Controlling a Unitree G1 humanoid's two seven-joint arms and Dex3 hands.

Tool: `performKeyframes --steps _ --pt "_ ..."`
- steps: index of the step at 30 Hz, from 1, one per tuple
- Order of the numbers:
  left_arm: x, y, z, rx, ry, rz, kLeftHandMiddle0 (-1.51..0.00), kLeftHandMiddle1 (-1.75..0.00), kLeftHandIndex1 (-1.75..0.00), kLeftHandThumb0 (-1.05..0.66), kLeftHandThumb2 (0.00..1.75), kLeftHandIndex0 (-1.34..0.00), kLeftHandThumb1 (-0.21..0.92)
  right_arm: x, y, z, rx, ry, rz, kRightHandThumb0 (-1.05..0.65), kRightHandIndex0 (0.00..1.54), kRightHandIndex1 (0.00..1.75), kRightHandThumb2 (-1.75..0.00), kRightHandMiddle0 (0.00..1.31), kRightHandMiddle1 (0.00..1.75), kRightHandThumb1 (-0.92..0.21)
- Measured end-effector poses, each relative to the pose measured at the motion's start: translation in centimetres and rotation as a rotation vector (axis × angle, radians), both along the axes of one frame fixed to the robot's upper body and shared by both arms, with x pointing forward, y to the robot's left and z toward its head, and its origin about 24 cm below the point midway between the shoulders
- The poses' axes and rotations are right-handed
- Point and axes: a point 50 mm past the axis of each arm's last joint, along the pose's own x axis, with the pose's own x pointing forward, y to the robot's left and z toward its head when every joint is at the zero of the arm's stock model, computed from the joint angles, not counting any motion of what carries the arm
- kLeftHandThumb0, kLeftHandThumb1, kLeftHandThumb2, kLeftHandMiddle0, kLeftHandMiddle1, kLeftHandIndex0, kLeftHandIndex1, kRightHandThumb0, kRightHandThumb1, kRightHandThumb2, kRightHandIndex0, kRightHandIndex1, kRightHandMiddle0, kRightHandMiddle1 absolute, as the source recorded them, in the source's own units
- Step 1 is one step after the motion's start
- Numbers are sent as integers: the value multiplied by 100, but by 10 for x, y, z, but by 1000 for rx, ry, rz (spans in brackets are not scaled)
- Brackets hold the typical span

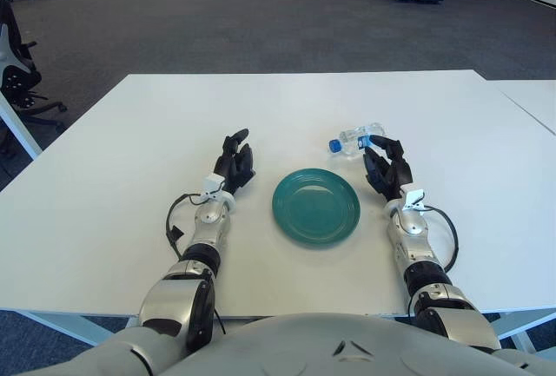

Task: Put the bottle into the plate.

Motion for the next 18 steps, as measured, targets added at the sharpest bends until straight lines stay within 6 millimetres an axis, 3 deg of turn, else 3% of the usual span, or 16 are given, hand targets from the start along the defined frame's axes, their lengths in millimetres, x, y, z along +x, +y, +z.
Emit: performKeyframes --steps 18 --pt "-1 -1 0 -11 -2 0 -33 -1 -80 -80 74 0 92 -3 -2 2 -14 -3 4 -60 55 9 -40 0 107 -89"
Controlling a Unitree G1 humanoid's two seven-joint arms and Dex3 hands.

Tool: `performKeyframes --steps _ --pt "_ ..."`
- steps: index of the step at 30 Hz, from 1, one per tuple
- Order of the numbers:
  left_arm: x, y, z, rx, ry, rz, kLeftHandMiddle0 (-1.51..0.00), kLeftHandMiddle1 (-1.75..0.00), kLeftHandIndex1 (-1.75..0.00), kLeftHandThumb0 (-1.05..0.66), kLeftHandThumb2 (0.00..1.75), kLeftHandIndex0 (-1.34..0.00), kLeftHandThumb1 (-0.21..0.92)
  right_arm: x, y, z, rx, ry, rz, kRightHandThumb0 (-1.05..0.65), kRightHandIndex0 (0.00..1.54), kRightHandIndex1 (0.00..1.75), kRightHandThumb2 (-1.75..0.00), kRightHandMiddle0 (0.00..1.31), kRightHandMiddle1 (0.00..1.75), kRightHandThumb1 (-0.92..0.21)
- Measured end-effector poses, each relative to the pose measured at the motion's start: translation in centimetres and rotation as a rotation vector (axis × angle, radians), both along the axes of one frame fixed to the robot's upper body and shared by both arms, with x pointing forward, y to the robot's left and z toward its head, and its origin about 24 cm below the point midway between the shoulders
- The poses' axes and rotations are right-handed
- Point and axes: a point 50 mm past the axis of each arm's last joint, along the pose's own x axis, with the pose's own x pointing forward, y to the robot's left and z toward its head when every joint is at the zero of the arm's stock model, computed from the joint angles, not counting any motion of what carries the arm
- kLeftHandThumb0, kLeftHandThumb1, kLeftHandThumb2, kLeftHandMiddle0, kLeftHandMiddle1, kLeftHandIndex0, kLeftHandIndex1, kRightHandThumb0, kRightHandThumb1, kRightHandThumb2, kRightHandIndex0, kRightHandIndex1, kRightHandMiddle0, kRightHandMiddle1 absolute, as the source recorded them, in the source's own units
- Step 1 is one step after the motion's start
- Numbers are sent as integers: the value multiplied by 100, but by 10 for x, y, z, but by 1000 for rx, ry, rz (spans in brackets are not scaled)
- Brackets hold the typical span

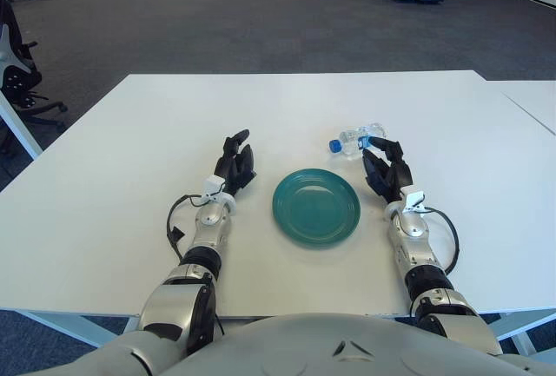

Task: Put the bottle into the plate.

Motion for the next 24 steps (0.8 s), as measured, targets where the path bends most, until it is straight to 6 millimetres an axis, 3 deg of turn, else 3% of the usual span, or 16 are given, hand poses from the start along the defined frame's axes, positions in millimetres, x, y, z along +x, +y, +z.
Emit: performKeyframes --steps 9,12,15,24 --pt "0 -2 0 -1 0 -9 -33 -1 -81 -80 74 0 92 -7 -1 11 -46 -38 -13 -56 57 17 -49 0 107 -81" --pt "0 -3 1 -2 0 -11 -33 -1 -81 -80 75 0 92 -14 -2 18 -108 -76 -42 -52 52 51 -62 2 112 -74" --pt "0 -3 0 -4 3 -11 -33 -1 -81 -79 75 0 92 -19 -5 26 -191 -116 -72 -50 50 68 -66 4 114 -73" --pt "0 -6 -1 -5 11 -9 -33 -1 -82 -79 76 0 92 -9 -13 80 -467 -405 -197 -56 50 93 -59 10 116 -85"
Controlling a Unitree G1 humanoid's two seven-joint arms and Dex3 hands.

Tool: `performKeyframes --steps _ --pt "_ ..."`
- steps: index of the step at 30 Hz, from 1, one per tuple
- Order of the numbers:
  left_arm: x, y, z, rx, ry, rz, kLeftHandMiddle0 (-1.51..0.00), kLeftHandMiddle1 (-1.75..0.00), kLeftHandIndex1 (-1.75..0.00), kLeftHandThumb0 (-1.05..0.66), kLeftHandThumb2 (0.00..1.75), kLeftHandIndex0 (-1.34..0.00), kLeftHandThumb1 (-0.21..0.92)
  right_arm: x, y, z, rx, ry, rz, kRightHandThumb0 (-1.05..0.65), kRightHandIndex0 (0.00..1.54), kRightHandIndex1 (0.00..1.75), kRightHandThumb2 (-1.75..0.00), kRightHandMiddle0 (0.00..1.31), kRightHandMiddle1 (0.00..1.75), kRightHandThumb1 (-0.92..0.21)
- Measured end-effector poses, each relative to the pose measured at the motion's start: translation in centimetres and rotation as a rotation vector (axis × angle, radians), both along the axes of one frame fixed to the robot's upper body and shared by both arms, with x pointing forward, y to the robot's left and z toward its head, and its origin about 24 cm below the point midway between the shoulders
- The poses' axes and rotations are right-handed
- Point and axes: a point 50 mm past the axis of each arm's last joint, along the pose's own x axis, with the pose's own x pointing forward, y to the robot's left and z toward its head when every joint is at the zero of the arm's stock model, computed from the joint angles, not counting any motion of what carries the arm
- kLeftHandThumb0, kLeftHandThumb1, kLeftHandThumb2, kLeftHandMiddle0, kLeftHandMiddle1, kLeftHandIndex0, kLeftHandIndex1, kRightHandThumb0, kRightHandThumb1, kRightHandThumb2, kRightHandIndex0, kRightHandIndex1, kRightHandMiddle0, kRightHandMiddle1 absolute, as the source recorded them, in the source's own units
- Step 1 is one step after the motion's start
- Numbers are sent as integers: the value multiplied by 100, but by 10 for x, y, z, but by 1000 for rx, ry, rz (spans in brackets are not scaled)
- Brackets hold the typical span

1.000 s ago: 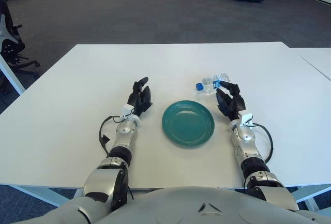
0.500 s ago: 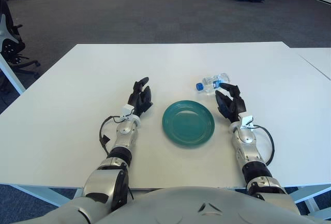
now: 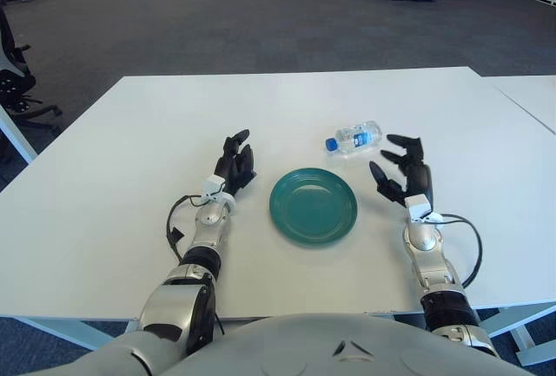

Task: Put the bottle into the plate.

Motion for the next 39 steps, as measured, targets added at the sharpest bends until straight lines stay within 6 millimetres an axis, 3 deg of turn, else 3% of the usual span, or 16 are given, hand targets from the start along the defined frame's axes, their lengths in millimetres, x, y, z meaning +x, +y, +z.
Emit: performKeyframes --steps 7,15,24,28,39 --pt "1 -3 0 -3 0 -2 -34 -1 -84 -79 75 0 92 29 0 37 -160 -196 -54 -62 45 97 -54 11 115 -91" --pt "1 -4 1 -8 -3 -3 -35 -2 -85 -78 75 0 92 62 -1 52 -394 -261 -92 -77 37 90 -64 7 115 -92" --pt "1 -7 1 -15 -8 -4 -35 -1 -83 -79 76 0 92 94 11 43 -623 -172 0 -89 27 39 -72 0 100 -92" --pt "1 -8 2 -18 -13 -5 -33 0 -82 -81 75 0 92 106 18 38 -720 -82 94 -95 19 15 -79 0 76 -92" --pt "0 -10 2 -24 -17 1 -31 0 -80 -81 75 0 92 122 26 15 -906 244 269 -102 6 1 -84 0 48 -92"
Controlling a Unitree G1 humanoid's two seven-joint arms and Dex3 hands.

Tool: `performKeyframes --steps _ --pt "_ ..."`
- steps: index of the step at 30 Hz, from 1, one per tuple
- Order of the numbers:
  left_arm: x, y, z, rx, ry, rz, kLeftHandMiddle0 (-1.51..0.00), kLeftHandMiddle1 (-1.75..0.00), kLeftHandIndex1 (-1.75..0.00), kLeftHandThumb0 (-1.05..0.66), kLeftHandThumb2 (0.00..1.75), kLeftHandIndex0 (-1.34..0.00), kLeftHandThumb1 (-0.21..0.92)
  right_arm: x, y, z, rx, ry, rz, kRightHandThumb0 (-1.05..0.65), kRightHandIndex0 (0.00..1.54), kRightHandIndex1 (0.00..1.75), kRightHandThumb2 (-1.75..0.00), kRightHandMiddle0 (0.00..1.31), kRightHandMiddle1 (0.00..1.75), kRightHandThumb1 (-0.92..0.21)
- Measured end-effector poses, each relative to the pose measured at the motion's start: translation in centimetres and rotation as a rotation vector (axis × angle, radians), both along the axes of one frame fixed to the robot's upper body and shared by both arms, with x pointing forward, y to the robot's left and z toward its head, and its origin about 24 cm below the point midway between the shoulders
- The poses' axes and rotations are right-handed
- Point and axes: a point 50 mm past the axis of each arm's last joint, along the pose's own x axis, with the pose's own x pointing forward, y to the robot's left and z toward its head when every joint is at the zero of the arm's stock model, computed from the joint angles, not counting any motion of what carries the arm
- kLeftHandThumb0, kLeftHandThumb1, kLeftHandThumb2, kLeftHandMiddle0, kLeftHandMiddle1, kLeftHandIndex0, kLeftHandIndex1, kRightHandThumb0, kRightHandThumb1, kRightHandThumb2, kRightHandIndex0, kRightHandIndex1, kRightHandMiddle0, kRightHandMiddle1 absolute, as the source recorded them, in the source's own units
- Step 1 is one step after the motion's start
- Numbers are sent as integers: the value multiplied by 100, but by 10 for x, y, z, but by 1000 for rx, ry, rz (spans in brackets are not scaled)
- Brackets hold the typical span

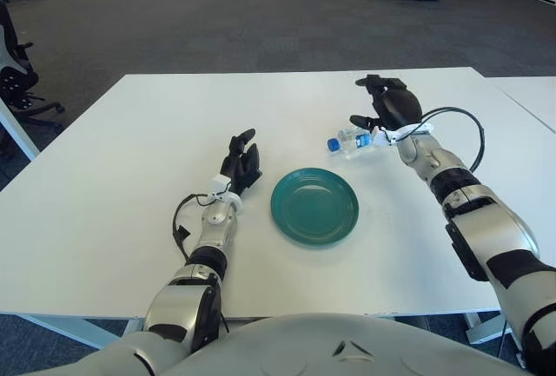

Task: Put the bottle into the plate.

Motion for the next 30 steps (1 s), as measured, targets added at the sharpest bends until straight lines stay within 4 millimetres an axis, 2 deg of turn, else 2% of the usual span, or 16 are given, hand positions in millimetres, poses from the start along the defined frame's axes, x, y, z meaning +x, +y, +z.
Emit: performKeyframes --steps 16,23,30 --pt "-2 -5 1 -12 -10 10 -33 -1 -83 -79 74 0 92 -10 15 -36 -196 223 51 -102 0 0 -85 0 21 -92" --pt "-4 -5 2 -13 -21 19 -33 -1 -83 -79 74 0 92 -22 20 -58 -256 335 69 -101 0 0 -88 0 11 -92" --pt "-7 -2 3 -17 -30 36 -36 -2 -86 -79 72 0 92 -25 21 -62 -251 364 61 -101 0 0 -92 0 8 -92"
